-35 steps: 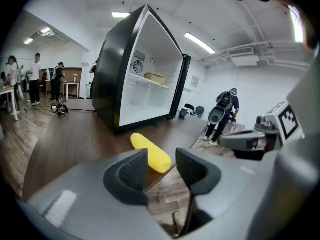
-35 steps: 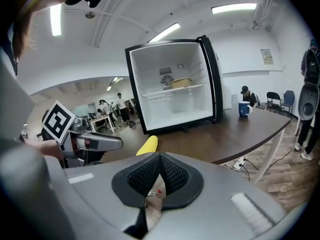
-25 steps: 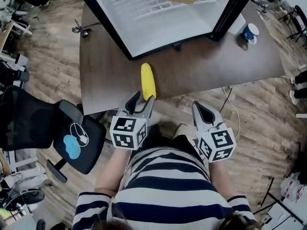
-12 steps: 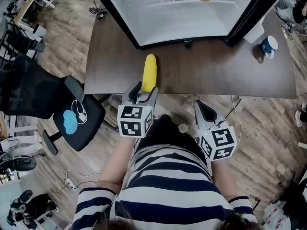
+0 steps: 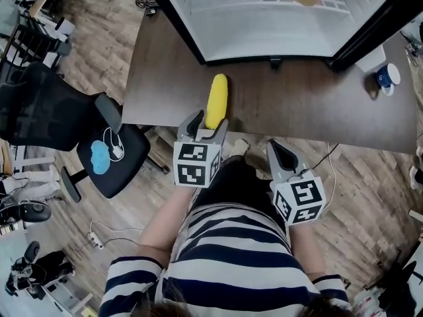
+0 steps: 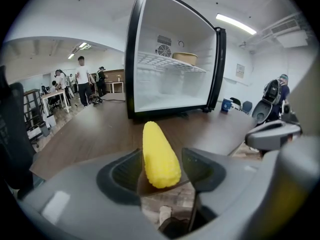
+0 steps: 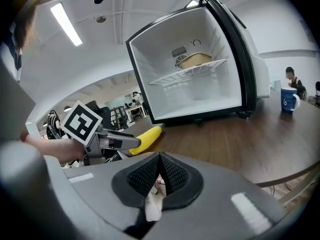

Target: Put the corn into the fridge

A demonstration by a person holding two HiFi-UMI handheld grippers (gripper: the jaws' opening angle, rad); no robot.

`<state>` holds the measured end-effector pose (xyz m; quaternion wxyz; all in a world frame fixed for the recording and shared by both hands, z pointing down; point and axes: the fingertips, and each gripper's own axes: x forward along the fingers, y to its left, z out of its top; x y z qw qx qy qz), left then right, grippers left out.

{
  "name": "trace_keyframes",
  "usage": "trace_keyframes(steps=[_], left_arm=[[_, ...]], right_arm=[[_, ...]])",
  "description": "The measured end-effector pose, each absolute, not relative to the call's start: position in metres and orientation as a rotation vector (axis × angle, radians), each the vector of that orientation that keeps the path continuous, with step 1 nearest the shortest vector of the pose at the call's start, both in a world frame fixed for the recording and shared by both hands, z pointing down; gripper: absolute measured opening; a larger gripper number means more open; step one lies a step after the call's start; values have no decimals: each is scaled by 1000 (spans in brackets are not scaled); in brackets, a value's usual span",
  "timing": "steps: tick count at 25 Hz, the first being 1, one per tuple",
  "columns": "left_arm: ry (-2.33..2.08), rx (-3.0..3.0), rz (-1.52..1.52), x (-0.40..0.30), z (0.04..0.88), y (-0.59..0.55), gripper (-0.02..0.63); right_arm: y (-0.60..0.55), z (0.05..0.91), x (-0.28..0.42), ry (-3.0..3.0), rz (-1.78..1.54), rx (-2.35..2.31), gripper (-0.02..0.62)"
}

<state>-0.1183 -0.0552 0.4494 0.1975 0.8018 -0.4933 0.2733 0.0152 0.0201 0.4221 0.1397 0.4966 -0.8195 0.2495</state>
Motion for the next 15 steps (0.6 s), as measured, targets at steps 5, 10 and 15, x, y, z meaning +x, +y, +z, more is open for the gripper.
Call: trace_keyframes(steps=[5,10,15], left_arm=[[-1380,2241,779,-113,461,-69,0],[-1371,2229,789,-109,471,-73,0],[-1383,2206,850,-105,483,-82,0]], right_arm=[[7,433,16,-2357,736,1423,-6],[-1,444,11,-2357,767,1396,-6],[-13,453,11,-2358,789,1368,-6]])
